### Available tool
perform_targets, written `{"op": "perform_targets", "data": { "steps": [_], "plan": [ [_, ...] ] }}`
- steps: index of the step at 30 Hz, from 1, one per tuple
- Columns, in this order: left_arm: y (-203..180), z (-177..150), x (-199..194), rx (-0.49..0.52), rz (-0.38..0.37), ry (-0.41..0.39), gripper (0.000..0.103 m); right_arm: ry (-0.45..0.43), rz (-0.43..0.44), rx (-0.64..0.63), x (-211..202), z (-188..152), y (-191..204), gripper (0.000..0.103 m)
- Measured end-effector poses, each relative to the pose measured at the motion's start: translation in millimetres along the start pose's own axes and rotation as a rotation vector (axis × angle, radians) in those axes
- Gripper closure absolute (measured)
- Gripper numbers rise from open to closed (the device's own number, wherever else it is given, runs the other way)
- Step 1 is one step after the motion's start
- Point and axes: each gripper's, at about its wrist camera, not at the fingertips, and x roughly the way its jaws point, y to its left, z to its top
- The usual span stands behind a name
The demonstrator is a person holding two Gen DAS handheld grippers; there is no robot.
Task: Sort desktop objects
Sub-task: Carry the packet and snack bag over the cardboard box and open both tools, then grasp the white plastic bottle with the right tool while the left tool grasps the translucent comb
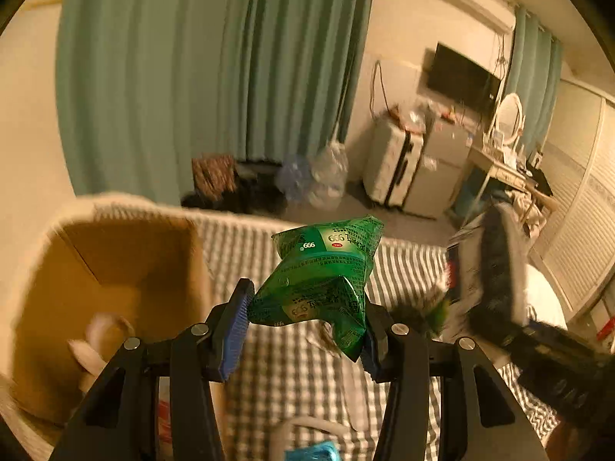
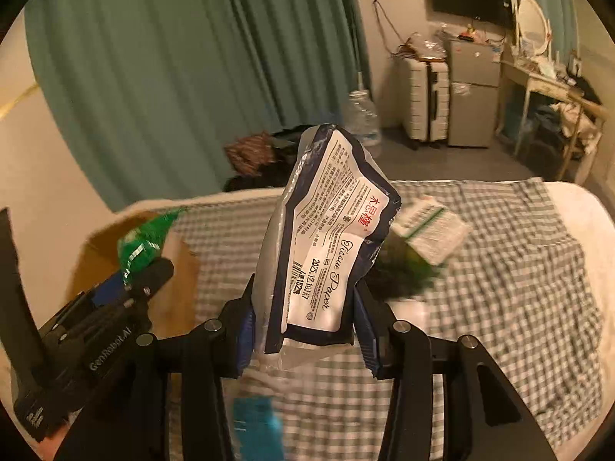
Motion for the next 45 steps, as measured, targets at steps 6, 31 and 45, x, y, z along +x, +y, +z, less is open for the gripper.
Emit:
{"op": "perform_targets", "data": {
  "steps": [6,31,45],
  "plan": [
    [37,23,-28,-0.01,0.063,-0.029,0.053,-0.023,0.092,-0.059,-14,8,60,0.059],
    [167,-34,7,-0.132,0.369,0.097,0.016,0.143,0.289,-0.142,82,-20,180,0.026],
    [70,-37,-22,-0.028,0.314,0.035,0.0,-0.031,0.085,-0.061,26,1,97,0.021]
  ]
}}
